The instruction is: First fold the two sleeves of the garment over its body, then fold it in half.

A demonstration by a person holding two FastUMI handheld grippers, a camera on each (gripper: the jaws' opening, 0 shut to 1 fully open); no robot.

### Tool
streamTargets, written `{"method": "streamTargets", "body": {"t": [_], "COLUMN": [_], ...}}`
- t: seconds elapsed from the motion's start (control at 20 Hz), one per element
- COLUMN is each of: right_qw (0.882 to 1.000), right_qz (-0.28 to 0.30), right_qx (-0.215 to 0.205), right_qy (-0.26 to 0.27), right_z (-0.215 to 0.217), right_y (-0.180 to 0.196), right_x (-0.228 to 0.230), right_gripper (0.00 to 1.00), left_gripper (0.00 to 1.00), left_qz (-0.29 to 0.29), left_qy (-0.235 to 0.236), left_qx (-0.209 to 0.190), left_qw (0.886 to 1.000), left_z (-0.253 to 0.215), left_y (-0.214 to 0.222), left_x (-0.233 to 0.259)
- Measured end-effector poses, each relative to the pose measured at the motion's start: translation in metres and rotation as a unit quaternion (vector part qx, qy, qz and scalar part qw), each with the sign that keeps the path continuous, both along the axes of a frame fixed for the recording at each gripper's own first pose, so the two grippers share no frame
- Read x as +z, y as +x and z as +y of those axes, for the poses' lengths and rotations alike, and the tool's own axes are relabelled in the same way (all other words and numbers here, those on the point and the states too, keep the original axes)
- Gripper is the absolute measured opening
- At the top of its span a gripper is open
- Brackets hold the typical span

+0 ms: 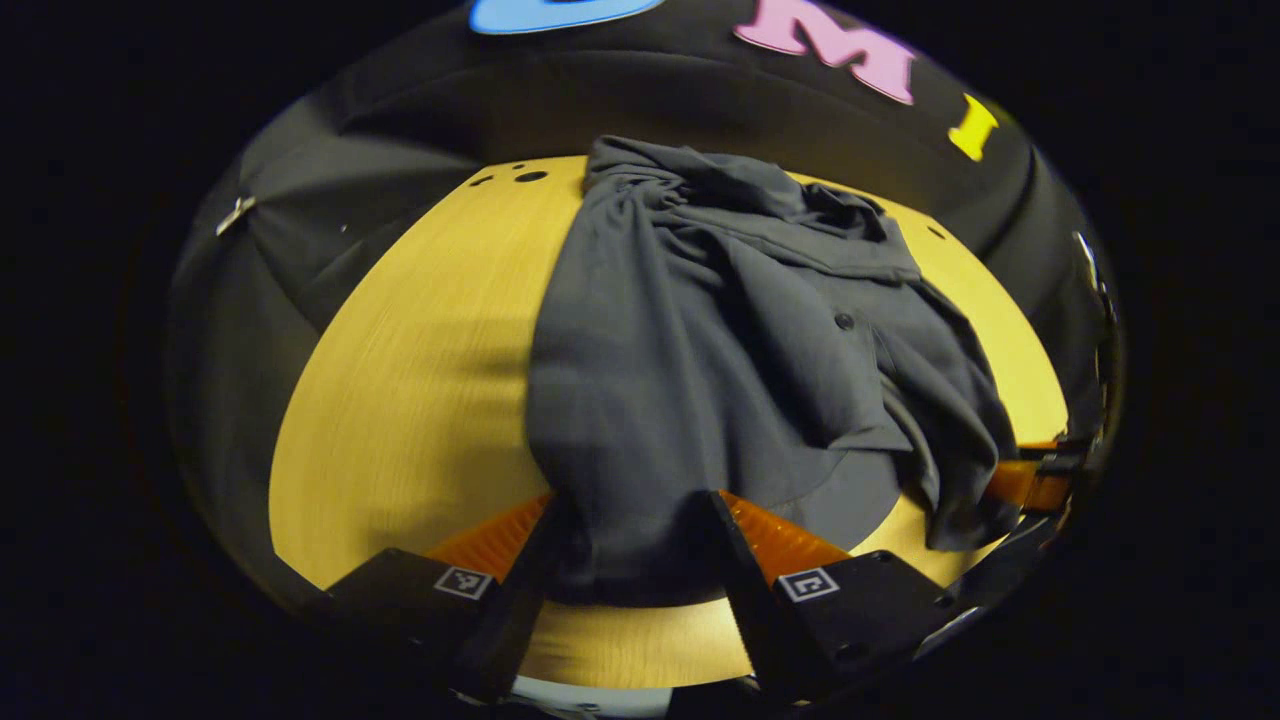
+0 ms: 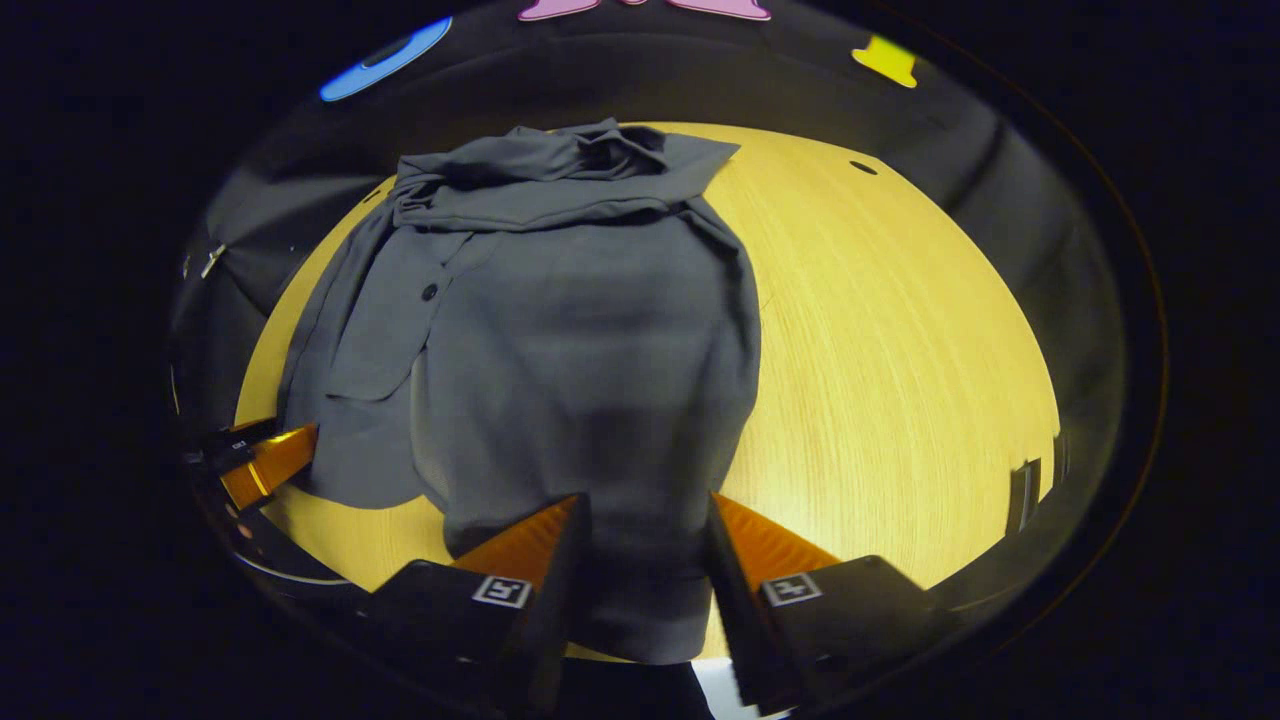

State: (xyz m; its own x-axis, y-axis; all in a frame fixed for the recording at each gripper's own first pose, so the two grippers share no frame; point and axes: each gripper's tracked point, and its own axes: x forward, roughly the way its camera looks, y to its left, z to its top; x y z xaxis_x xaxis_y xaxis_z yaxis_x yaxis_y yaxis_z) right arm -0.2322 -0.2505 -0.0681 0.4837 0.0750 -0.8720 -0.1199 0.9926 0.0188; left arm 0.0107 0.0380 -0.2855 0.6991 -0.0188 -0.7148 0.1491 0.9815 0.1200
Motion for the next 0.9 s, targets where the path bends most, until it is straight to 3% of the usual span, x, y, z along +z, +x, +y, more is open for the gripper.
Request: {"method": "streamTargets", "body": {"t": [0.05,0.15,0.2,0.25,0.45,0.6,0.9], "right_qw": [1.0,1.0,1.0,0.999,0.998,0.994,0.991], "right_qz": [-0.002,-0.004,-0.002,-0.003,0.002,0.002,-0.017], "right_qx": [0.003,0.027,0.02,0.015,0.018,0.007,0.018], "right_qy": [0.001,0.007,0.018,0.028,0.064,0.105,0.129], "right_z": [0.006,0.011,0.015,0.014,0.017,0.02,0.019], "right_y": [0.0,0.003,-0.002,0.0,0.002,0.006,0.008], "right_x": [0.0,0.0,-0.001,0.001,0.003,0.001,0.021], "right_gripper": [0.46,0.33,0.33,0.08,0.05,0.05,0.05], "left_gripper": [0.82,0.45,0.55,0.32,0.07,0.06,0.06], "left_qz": [-0.003,-0.007,-0.007,-0.009,-0.014,-0.015,-0.048], "left_qy": [-0.001,-0.004,-0.01,-0.023,-0.067,-0.086,-0.13], "left_qx": [-0.014,-0.023,-0.022,-0.018,0.005,0.003,0.015], "left_qw": [1.0,1.0,1.0,1.0,0.998,0.996,0.99], "left_z": [-0.01,-0.016,-0.017,-0.021,-0.022,-0.023,-0.029], "left_y": [0.001,0.001,0.001,0.001,0.004,0.004,0.004], "left_x": [0.0,-0.002,-0.003,-0.002,0.002,0.003,0.036]}}
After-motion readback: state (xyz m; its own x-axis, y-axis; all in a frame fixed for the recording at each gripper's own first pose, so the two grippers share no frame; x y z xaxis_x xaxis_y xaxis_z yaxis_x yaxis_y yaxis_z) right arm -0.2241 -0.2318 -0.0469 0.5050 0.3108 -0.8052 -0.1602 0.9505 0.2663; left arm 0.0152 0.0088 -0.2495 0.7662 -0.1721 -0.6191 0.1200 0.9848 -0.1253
